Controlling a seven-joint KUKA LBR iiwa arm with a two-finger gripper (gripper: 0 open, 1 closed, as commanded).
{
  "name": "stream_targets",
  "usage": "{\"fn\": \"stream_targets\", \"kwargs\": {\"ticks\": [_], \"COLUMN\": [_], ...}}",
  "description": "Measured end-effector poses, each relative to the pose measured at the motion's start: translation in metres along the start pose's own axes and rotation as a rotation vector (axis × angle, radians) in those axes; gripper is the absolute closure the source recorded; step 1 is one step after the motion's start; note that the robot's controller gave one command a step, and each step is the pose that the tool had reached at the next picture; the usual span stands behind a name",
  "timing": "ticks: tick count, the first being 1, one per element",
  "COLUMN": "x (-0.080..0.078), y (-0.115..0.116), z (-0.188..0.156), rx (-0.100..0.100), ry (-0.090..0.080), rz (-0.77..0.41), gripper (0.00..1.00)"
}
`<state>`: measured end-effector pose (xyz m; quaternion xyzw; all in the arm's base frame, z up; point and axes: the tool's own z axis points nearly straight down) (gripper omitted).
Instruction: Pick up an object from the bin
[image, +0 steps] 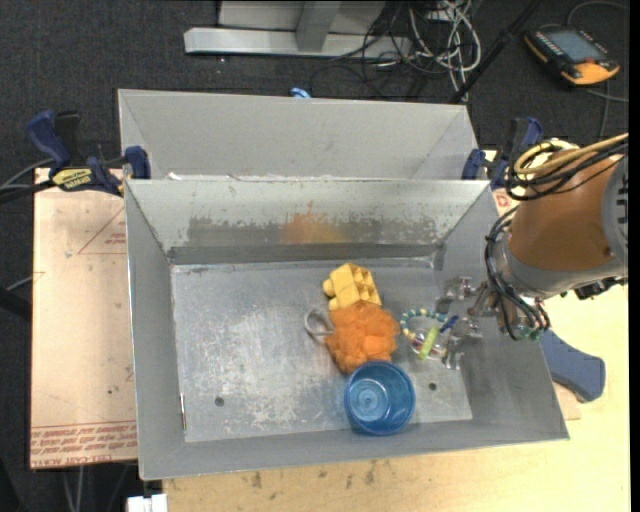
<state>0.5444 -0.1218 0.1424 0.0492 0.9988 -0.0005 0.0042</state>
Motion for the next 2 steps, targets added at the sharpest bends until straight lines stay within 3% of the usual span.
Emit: {"fn": "stream_targets", "kwargs": {"ticks": [1, 2], "x": [0.004, 0.000], "y": [0.000, 0.001], "z": [-0.023, -0.075], "rx": [-0.002, -0.001], "ry": [0.016, 0.008], "rz": [0.001, 0.013], "gripper": [1.00, 1.00]}}
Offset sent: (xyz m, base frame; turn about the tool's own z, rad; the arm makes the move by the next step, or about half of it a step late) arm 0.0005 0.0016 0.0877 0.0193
